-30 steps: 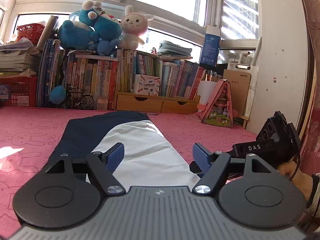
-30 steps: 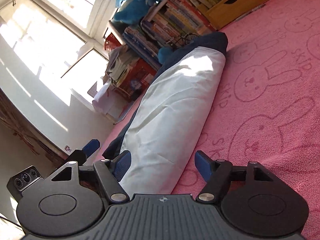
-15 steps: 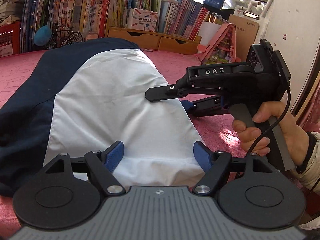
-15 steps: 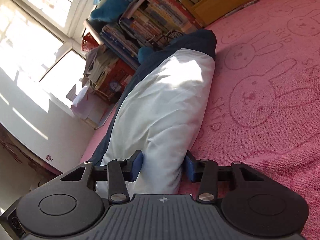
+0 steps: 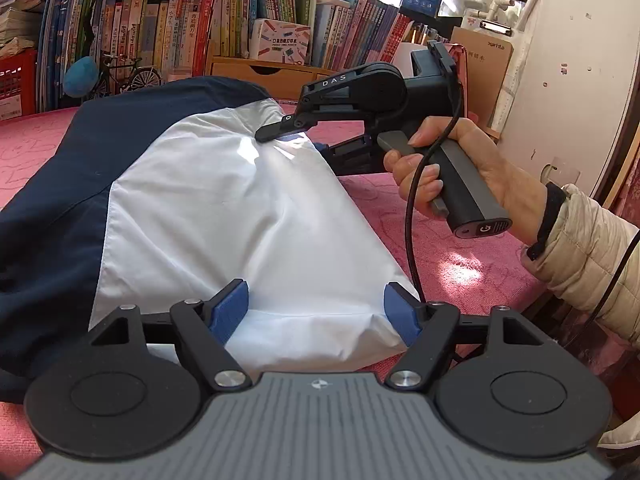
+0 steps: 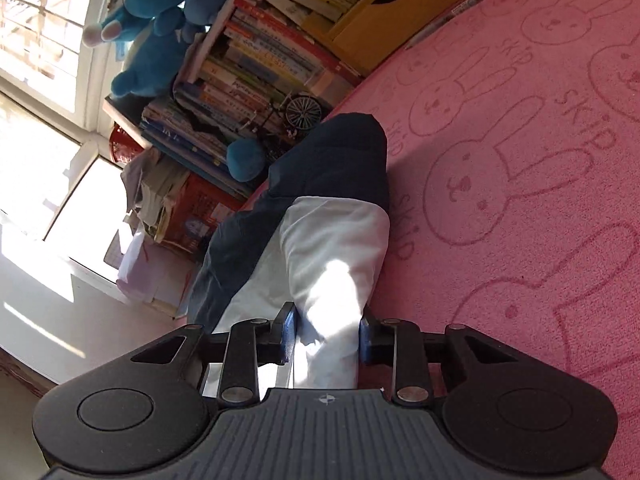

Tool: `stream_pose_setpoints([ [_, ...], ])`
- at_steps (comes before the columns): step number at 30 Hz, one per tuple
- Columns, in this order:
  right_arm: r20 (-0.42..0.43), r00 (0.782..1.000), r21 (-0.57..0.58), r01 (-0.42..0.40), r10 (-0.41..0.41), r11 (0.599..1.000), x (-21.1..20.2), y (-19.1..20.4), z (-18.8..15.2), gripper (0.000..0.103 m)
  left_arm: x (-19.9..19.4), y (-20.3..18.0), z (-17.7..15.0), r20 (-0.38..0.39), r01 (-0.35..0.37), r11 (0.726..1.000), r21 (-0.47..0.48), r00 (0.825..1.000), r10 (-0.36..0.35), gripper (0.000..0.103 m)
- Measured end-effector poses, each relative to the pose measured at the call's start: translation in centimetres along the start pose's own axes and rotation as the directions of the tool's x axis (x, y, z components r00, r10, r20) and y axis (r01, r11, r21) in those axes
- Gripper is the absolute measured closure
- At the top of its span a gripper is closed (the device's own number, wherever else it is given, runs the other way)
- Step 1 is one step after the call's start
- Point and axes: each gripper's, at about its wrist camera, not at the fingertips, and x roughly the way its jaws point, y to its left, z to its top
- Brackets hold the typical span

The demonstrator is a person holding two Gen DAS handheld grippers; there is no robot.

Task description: Fold clothes

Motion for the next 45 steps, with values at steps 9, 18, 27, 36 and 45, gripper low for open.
stream_pose_setpoints([
  [9, 0.057, 0.992, -0.151, 0.119, -0.112, 0.981, 4.3, 2.1, 5.1, 0.072, 0.0, -0.2, -0.1, 0.021, 0.010, 1.000, 0.002, 1.000, -0.010, 0.030],
  [18, 0.278, 0.867, -0.390, 0.495, -0.413, 0.776, 8.3, 4.8, 8.3, 0.086, -0.2, -0.2, -0.4, 0.032, 0.016, 1.000, 0.004, 0.999, -0.017, 0.030],
  [27, 0.355, 0.870, -0.678, 0.491, -0.342, 0.546, 3.7, 11.4, 2.7, 0.063, -1.5, 0.4, 2.0, -0.022, 0.047, 0.997, -0.054, 0.999, -0.049, 0.030],
  [36, 0.268, 0.929, -0.756, 0.367, -0.255, 0.542, -1.2, 13.2, -2.8, 0.048, -6.8, 2.9, 7.1, 0.159, -0.118, 0.993, 0.018, 0.981, 0.114, 0.014],
  [45, 0.134, 0.984, -0.835, 0.174, -0.114, 0.522, -5.0, 12.3, -12.1, 0.030, 2.3, 5.1, 10.4, -0.024, -0.329, 0.940, 0.095, 0.943, 0.332, 0.014],
])
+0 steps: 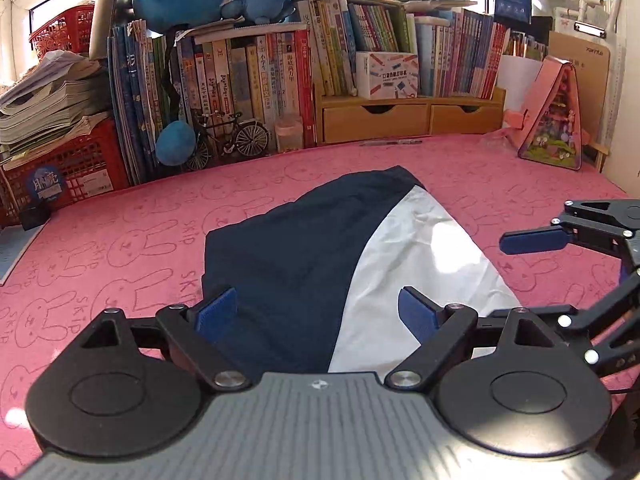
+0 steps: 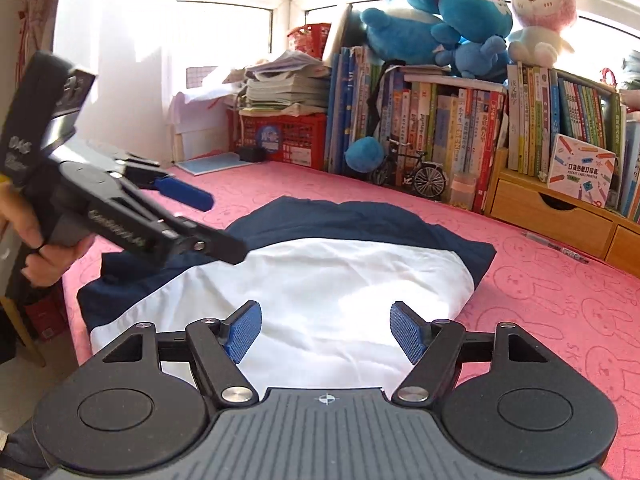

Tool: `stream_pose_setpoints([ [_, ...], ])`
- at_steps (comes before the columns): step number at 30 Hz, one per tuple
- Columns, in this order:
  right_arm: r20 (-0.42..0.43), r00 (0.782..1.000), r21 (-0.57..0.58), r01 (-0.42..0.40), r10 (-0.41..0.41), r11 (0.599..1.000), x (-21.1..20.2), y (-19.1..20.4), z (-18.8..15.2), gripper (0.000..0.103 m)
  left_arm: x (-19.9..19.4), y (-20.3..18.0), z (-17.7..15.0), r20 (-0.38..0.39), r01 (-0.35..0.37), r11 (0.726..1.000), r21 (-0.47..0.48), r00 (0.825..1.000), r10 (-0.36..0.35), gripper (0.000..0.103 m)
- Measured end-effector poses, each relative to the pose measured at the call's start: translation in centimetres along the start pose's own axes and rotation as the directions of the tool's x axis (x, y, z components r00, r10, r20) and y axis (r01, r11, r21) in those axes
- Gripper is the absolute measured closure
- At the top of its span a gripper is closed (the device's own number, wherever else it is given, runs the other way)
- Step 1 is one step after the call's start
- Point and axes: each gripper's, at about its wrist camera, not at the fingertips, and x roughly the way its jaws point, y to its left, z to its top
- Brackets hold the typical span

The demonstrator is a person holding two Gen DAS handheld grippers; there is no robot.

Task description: Fold clothes

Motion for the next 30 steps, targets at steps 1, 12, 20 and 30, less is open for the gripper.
stream_pose_setpoints([
  [1, -0.006, 1.000, -0.017, -0.006, 0.006, 1.000, -0.1, 0.6, -0.4, 0.029, 1.0, -0.1, 0.1, -0.018, -0.023, 1.000, 0.018, 1.000, 0.023, 0.014],
  [12, -0.073, 0.996, -0.022, -0.055, 0.054, 0.998, 1.7, 2.6, -2.8, 0.019, 5.3, 4.2, 0.6, -0.126, 0.006, 0.992, -0.128, 0.992, -0.022, 0.005],
  [20, -0.093, 0.994, -0.028, -0.064, 0.061, 0.998, 2.3, 3.1, -3.5, 0.007, 6.1, 8.0, -0.3, -0.177, -0.382, 0.924, 0.004, 0.909, 0.377, 0.029],
  [30, -0.093, 0.993, -0.053, -0.077, 0.072, 0.996, 2.4, 3.6, -3.3, 0.000, 1.6, 3.4, 4.3, 0.055, -0.002, 1.000, 0.013, 0.999, 0.001, 0.018],
])
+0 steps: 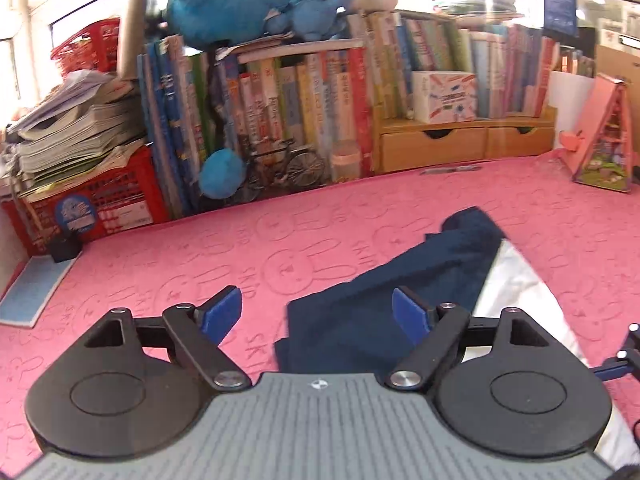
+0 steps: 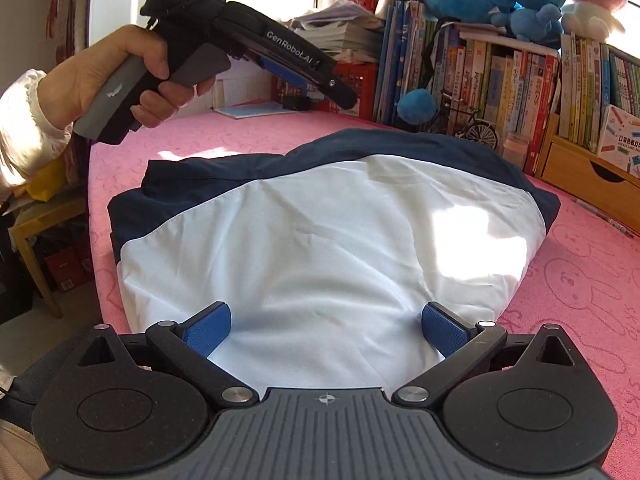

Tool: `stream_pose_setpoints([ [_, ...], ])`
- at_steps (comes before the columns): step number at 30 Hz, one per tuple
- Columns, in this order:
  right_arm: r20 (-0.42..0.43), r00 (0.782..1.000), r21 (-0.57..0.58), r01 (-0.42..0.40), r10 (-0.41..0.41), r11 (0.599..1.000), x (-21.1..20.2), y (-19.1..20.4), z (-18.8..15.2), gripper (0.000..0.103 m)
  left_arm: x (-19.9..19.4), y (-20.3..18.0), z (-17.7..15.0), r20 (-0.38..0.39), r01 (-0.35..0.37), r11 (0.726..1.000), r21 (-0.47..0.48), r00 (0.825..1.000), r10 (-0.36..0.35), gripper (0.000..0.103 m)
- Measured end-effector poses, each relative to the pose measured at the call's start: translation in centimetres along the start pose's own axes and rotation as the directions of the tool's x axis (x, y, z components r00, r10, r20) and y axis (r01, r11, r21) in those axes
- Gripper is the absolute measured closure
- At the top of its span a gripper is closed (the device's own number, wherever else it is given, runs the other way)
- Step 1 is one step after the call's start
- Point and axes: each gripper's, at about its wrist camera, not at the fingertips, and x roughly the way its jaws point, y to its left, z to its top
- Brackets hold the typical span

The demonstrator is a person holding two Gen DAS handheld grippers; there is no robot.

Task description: Fold clothes

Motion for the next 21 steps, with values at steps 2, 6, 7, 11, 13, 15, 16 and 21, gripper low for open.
stream_pose_setpoints([
  [2, 0.000, 1.000, -0.007, 0.004, -0.004, 1.000, 0.1, 0.1, 0.0, 0.000, 1.3, -2.7, 0.2, -0.018, 0.087, 0.995, 0.048, 0.996, -0.086, 0.018],
  [6, 0.001, 1.000, -0.004, 0.000, 0.000, 1.000, 0.1, 0.1, 0.1, 0.000, 6.0, -4.5, -1.3, -0.096, 0.015, 0.994, 0.106, 0.995, -0.004, 0.013],
  [7, 0.002, 1.000, -0.002, -0.001, 0.001, 1.000, 0.1, 0.1, 0.1, 0.000, 6.8, -4.0, -1.9, -0.108, 0.021, 0.996, 0.084, 0.994, -0.012, 0.012],
  [11, 0.004, 1.000, -0.010, -0.015, 0.015, 1.000, 0.2, 0.1, 0.1, 0.000, 6.6, -1.8, -3.7, -0.097, 0.046, 0.999, 0.008, 0.994, -0.045, 0.009],
  [13, 0.003, 1.000, -0.027, -0.022, 0.023, 0.999, 0.3, 0.3, 0.1, 0.000, 5.8, -1.5, -4.3, -0.088, 0.027, 0.999, 0.027, 0.996, -0.025, 0.009],
  [15, 0.005, 1.000, -0.051, -0.019, 0.020, 0.999, 0.4, 0.6, 0.0, 0.000, 5.1, -0.9, -4.4, -0.088, 0.020, 0.999, 0.031, 0.996, -0.017, 0.007],
  [16, 0.006, 1.000, -0.058, -0.017, 0.017, 0.998, 0.4, 0.7, -0.1, 0.000, 4.9, -0.5, -4.4, -0.090, 0.021, 0.999, 0.029, 0.996, -0.018, 0.006],
  [21, 0.013, 1.000, -0.043, -0.008, 0.009, 0.999, 0.4, 0.5, -0.4, 0.000, 3.1, 2.1, -2.8, -0.087, -0.179, 0.983, -0.026, 0.980, 0.177, 0.012],
])
